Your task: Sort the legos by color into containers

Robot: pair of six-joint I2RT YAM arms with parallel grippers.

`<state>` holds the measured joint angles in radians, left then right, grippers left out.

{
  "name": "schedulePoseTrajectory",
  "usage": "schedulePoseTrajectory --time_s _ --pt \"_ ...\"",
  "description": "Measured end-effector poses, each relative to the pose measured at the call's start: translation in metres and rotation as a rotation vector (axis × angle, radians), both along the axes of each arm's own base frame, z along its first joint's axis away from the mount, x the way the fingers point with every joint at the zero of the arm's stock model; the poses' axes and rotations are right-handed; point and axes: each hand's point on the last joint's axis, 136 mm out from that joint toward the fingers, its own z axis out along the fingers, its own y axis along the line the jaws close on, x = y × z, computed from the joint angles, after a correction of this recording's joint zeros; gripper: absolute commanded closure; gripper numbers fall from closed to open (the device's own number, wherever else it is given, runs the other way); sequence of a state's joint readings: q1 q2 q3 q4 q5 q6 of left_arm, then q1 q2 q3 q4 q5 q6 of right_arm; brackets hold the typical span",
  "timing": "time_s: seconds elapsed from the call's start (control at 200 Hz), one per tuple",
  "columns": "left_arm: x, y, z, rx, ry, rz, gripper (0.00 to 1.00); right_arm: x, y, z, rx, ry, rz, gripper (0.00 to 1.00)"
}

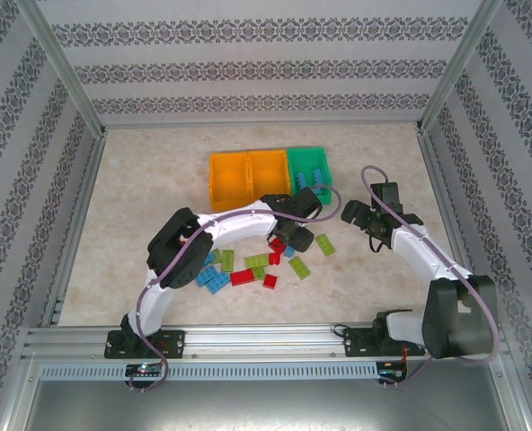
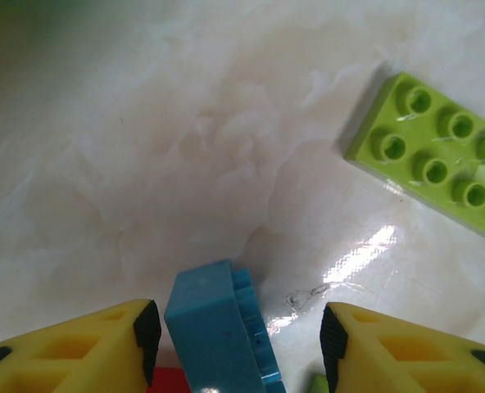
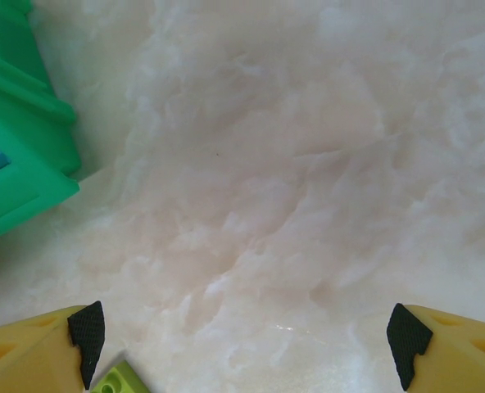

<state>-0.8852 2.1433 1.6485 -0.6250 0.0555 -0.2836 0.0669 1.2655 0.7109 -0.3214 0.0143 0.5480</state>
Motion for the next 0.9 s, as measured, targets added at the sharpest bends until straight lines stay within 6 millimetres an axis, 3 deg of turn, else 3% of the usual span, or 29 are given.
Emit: schedulePoseTrajectory --time_s 0.265,0.899 --pt "0.000 -0.003 0.000 0.015 -0.004 -0.018 0.51 -0.001 -0.006 0.003 0.001 -0.010 -0.019 0.07" --pt "-0.006 -0.001 -0.015 0.065 0.010 -0.052 0.53 -0.008 -0.016 0.004 0.004 -0.020 -0.050 0.06"
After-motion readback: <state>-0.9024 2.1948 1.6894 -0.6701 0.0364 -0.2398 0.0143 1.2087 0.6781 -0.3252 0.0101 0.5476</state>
